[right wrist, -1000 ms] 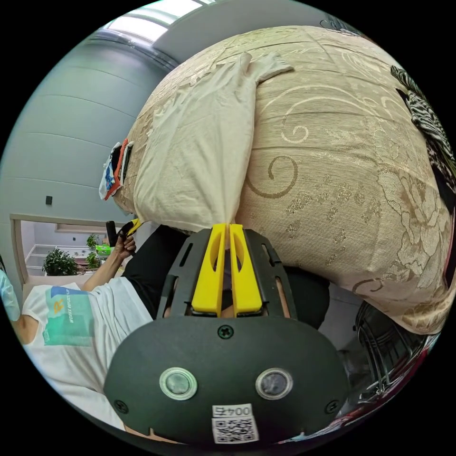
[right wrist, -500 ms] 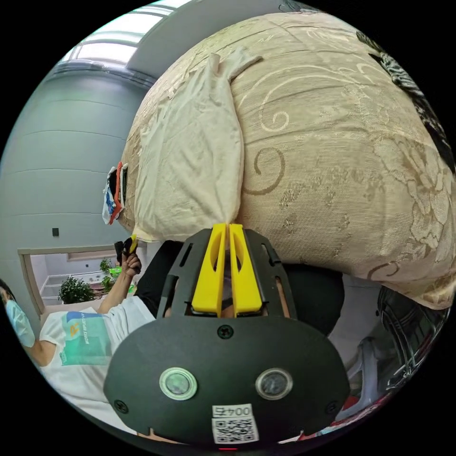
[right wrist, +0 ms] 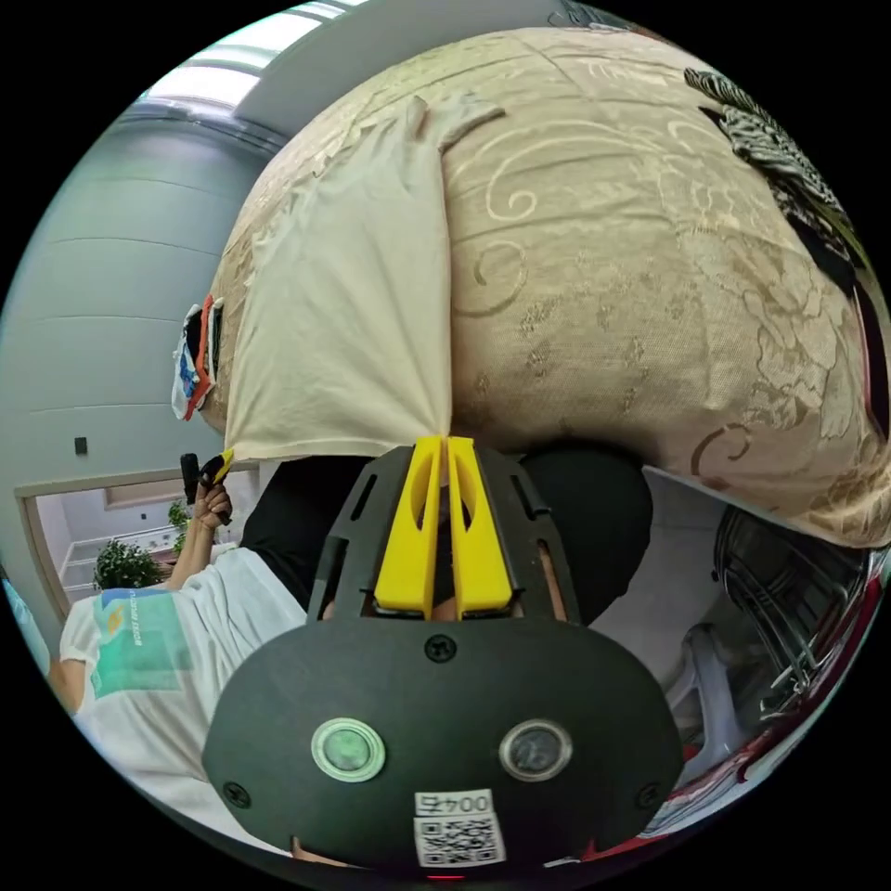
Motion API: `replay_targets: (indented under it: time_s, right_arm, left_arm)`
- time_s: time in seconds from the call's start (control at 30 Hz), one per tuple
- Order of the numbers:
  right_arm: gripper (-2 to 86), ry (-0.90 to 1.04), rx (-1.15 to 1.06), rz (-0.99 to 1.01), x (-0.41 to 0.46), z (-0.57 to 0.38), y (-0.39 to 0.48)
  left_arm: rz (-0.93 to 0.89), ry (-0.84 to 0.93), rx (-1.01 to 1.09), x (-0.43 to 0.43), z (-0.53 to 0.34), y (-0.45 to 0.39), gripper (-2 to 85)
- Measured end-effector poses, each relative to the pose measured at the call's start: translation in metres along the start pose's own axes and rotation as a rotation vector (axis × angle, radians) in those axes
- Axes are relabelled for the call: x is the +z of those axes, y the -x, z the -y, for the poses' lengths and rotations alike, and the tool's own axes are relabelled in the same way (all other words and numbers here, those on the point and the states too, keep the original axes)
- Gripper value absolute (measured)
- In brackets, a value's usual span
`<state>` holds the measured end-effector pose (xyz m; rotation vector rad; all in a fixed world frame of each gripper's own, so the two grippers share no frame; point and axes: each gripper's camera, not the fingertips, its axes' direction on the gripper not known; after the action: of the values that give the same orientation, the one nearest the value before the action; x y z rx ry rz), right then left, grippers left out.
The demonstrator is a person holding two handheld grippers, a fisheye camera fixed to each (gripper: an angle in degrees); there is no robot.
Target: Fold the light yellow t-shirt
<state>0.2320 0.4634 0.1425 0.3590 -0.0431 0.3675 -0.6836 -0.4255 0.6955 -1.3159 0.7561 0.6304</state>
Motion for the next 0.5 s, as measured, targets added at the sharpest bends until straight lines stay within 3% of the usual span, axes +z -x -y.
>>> replay_targets:
  time_s: [0.1,0.17,0.5]
  right_arm:
    - [0.1,-0.058,-0.062,-0.041,-0.009,-0.015,0.024]
    - [0.1,-0.026,-0.050,-0.053,0.002,-0.016,0.025]
    - [1.6,0.087,-0.057,-0.039,0.064,-0.022,0.068]
  left_arm:
    - [-0.047,-0.060,0.038,-0.013,0.002,-0.012,1.8]
    - [0.045,-0.010,0.016,-0.010,0.015,-0.010,1.8]
    - [0.126,0.100,-0.010,0.014,0.056,-0.036,1.9]
